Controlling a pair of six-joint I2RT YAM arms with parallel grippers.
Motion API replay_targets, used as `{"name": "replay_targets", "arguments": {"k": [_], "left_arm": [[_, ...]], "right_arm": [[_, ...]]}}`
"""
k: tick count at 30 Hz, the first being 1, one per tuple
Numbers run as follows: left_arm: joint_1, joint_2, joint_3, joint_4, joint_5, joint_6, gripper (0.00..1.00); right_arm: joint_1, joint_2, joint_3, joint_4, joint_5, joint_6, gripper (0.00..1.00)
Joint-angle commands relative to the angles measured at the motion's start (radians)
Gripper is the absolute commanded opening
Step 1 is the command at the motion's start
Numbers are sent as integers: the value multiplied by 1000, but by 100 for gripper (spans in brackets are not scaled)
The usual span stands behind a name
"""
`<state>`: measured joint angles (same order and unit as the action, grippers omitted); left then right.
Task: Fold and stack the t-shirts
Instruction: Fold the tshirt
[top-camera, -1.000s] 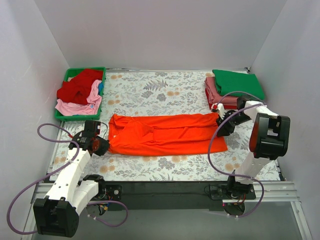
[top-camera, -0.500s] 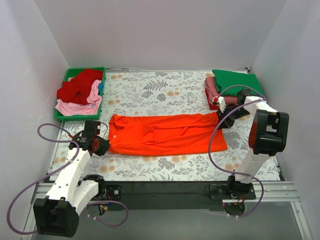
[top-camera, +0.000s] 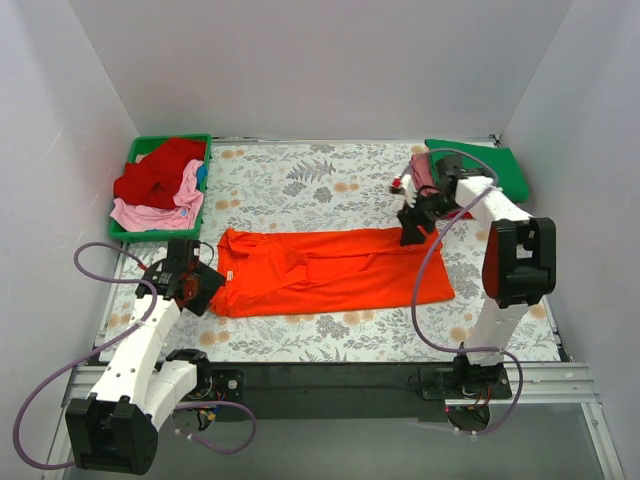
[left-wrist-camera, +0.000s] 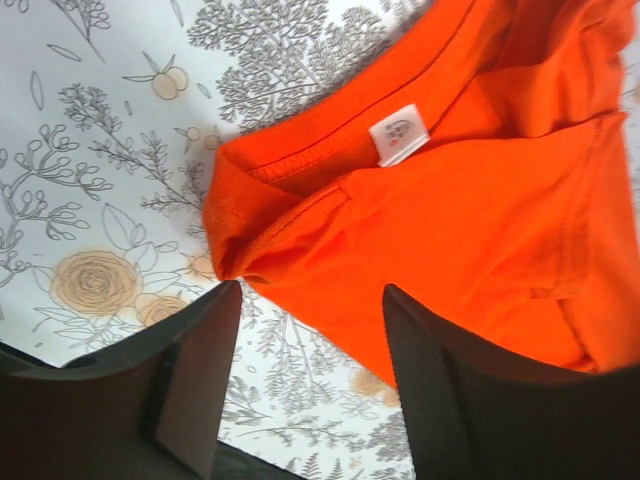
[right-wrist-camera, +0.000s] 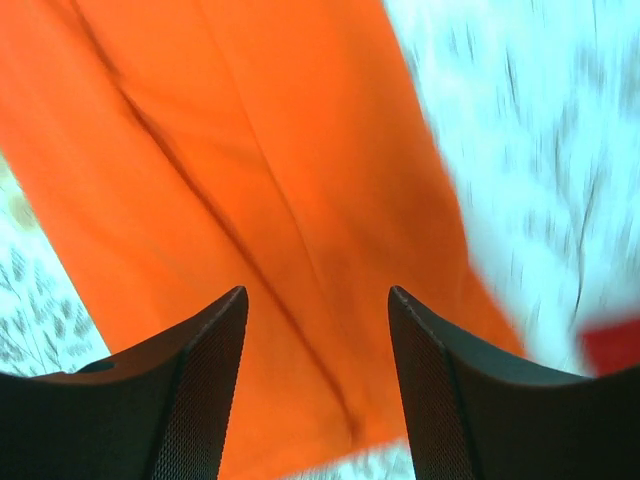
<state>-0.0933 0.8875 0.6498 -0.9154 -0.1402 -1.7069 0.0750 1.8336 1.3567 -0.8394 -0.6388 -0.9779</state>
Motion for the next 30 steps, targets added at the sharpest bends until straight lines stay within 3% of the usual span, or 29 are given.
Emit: {"name": "replay_targets", "arguments": {"k": [1,5,6,7,10,15,19,26,29,30], "left_arm": [[6,-24,65,-10,2,36,60],[6,-74,80,41,60,148,65],[6,-120,79,62,115,176,66],[6,-149,76,78,132,190,66],[6,-245,70,133,198,230,68],[6,-292,79,148,229,274,70],[6,-277,80,150,238,282,70],[6,-271,74,170,254,293,70],[6,-269,65,181,264,294,70],[6,-268,63,181,266,294,70]], "right_arm": [[211,15,169,-4,-87,86,66],[391,282,476,6,-154,306,66],[441,341,545,13,-168,424,66],[462,396,708,22,-170,485,67],[512,603,965,68,-136,709,70],[559,645,854,347,16,873,87],[578,713,906,356,47,912,85],[620,708,770,329,-22,897,69],[637,711,745,306,-29,878,58],[641,716,752,301,-25,880,49]]}}
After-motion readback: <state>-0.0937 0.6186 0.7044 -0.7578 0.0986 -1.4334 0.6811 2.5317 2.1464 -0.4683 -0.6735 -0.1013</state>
